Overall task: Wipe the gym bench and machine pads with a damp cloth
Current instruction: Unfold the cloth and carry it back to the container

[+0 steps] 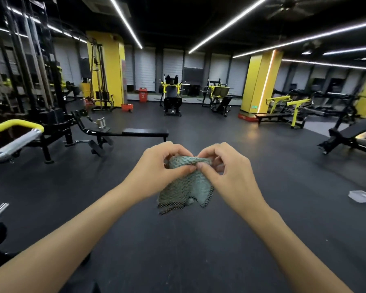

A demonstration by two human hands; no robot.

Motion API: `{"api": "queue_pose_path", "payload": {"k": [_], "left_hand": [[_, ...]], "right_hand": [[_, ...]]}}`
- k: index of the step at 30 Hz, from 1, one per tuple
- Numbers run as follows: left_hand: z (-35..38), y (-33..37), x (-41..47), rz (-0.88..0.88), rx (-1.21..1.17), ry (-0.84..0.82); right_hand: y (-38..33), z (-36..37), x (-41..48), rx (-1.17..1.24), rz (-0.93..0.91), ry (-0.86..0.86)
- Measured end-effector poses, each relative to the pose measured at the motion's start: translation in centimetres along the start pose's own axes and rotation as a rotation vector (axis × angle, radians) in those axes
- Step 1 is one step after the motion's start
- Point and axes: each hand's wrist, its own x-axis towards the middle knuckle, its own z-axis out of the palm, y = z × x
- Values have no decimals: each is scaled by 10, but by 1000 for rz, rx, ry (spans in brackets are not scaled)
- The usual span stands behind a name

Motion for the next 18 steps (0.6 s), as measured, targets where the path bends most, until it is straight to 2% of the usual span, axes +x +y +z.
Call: {"api": "queue_pose_path", "payload": {"k": [8, 12, 18], "left_hand": [[-15, 26, 21, 92, 63, -123], [-16, 41, 23, 139, -13, -196], [-14, 52, 25, 118, -192, -459]], "right_hand": [[-28, -42, -5, -192, 22, 11], [-44, -59, -12, -199, 82, -12], [-65, -84, -36, -213, 177, -19]]}}
